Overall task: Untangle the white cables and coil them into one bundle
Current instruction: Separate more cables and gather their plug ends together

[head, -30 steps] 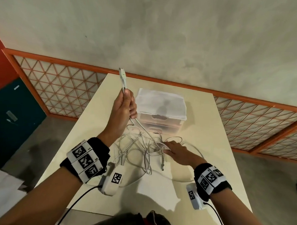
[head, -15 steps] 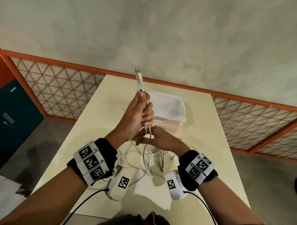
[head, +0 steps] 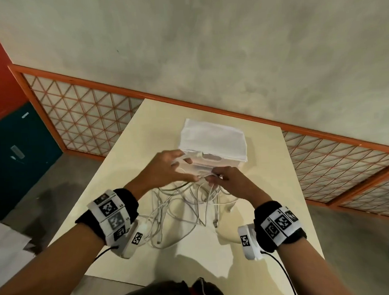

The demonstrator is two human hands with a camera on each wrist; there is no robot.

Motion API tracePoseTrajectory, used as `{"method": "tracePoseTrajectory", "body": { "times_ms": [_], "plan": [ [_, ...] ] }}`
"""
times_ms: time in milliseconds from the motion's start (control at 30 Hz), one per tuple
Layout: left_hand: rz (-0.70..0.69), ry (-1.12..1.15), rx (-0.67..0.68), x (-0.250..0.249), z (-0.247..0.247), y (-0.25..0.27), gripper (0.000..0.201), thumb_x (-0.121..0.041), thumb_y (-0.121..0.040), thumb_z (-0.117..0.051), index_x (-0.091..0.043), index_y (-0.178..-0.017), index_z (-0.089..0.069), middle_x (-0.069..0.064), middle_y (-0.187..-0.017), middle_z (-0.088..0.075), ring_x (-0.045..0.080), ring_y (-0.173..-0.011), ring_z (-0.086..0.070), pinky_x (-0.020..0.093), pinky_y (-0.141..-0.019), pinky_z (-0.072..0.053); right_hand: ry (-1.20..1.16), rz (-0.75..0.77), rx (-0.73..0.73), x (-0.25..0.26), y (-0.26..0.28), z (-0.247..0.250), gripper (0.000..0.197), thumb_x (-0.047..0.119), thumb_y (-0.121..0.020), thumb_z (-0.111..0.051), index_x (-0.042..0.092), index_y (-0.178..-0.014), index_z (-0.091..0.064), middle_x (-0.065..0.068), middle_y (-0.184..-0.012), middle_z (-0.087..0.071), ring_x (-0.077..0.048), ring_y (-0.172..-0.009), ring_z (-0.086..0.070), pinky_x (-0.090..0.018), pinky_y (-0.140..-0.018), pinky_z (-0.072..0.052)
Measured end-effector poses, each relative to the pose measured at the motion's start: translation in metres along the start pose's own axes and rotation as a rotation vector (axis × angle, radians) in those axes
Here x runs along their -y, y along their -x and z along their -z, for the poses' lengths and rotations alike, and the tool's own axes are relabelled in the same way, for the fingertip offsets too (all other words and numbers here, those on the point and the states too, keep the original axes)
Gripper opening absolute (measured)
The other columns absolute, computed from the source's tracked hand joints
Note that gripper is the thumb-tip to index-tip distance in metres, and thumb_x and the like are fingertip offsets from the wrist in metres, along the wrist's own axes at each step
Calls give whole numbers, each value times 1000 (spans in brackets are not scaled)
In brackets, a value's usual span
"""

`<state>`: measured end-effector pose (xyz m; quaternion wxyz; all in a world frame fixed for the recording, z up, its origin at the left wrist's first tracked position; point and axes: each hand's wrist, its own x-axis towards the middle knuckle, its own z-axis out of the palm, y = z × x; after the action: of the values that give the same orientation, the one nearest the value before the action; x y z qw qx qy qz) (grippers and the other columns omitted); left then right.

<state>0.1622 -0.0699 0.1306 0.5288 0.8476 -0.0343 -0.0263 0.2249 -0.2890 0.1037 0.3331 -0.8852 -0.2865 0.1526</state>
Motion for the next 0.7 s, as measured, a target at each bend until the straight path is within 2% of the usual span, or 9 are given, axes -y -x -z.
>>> {"method": "tracePoseTrajectory", "body": {
  "times_ms": [67, 167, 300, 367, 433, 500, 567, 633, 700],
  "plan": [
    [10, -44, 27, 10, -11, -1, 31, -30, -68, -84, -22, -94, -70, -23, -59, -60, -10, -53, -55, 6, -59, -37, -16, 28, -11, 17, -1, 8, 18, 24, -91, -62, 17, -75, -64, 4, -66, -64, 3, -55, -56, -11, -54, -36],
    [-6, -59, 29, 12, -17, -3, 20, -28, -81, -74, -20, -66, -63, -11, -52, -49, 4, -50, -42, 22, -56, -34, 25, 23, -54, 25, -1, 14, 16, 26, -86, -68, 12, -78, -66, 4, -65, -60, -1, -54, -52, -18, -56, -38],
    [-148, 103, -11, -13, -13, 0, 18, -22, -92, -60, -25, -75, -65, -6, -56, -45, 9, -47, -34, 22, -48, -24, 316, -85, -316, 5, 0, 0, 28, 21, -75, -71, 17, -100, -58, -3, -105, -55, -24, -100, -48, -33, -82, -33],
    [-194, 198, -71, -25, -6, 0, 17, -20, -94, -56, -23, -79, -65, 3, -59, -40, 13, -47, -27, 27, -47, -17, 231, -125, -472, -10, 4, -7, 52, 12, -73, -67, 14, -123, -51, -12, -126, -46, -30, -115, -41, -36, -91, -34],
    [-233, 215, -128, -31, 1, -1, 17, -16, -95, -54, -20, -81, -63, -11, -52, -41, 4, -41, -25, 17, -43, -17, 16, -114, -541, -21, 7, -6, 63, 4, -81, -62, 6, -138, -34, -17, -130, -43, -32, -118, -45, -42, -96, -42],
    [-260, 180, -177, -33, 4, -1, 17, -13, -96, -53, -13, -81, -60, -14, -47, -41, 1, -39, -29, 11, -43, -21, -188, -180, -469, -30, 12, -4, 71, 3, -90, -59, 6, -145, -15, -11, -118, -54, -22, -95, -64, -33, -85, -51],
    [-284, 180, -254, -30, 8, -2, 20, -18, -97, -52, -12, -78, -57, -9, -51, -35, 8, -44, -27, 20, -43, -18, -352, -227, -397, -40, 17, -4, 71, 2, -90, -59, 12, -143, -13, -5, -96, -66, -19, -78, -71, -33, -81, -55],
    [-285, 192, -336, -26, 13, -2, 24, -22, -97, -51, -7, -78, -53, 7, -59, -28, 18, -51, -22, 32, -47, -16, -493, -254, -382, -51, 21, -6, 53, -5, -88, -59, 13, -131, -32, -5, -81, -71, -27, -77, -71, -42, -85, -55],
    [-286, 174, -374, -27, 17, -3, 28, -22, -97, -50, -2, -78, -52, 8, -60, -29, 18, -51, -22, 28, -46, -16, -408, -251, -379, -58, 26, -7, 27, -6, -86, -59, 15, -103, -56, 4, -67, -72, -16, -69, -70, -40, -82, -54]
  ]
}}
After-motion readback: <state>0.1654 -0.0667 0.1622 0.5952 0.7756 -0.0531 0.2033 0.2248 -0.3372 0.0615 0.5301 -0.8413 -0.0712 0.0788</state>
